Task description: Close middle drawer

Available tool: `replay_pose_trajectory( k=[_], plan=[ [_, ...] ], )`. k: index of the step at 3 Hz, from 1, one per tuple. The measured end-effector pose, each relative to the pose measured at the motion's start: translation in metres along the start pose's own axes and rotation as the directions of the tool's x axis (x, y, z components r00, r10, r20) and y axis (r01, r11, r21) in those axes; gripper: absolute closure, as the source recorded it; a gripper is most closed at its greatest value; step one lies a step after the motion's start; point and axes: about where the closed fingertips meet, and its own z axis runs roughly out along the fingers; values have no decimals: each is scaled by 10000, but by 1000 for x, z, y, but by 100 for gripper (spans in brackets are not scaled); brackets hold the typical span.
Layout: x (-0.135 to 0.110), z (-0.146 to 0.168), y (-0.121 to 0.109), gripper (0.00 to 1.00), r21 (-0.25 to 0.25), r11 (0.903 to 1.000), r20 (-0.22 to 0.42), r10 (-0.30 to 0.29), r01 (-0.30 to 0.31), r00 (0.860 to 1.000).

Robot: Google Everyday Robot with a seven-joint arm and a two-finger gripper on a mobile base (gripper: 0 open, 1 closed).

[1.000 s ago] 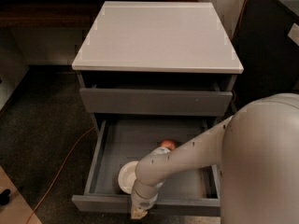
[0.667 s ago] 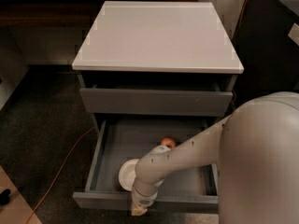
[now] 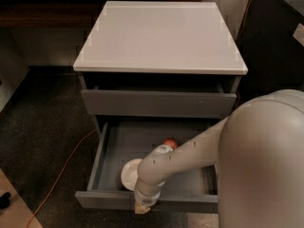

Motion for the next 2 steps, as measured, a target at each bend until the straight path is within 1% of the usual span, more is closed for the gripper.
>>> replay_pose_trajectory(
  k=[1, 2],
  plan=[
    [0, 0, 0, 100, 0, 10000, 0, 0, 0, 10000],
    [1, -5, -12, 100, 490, 9988, -89, -43, 47, 10000]
  ],
)
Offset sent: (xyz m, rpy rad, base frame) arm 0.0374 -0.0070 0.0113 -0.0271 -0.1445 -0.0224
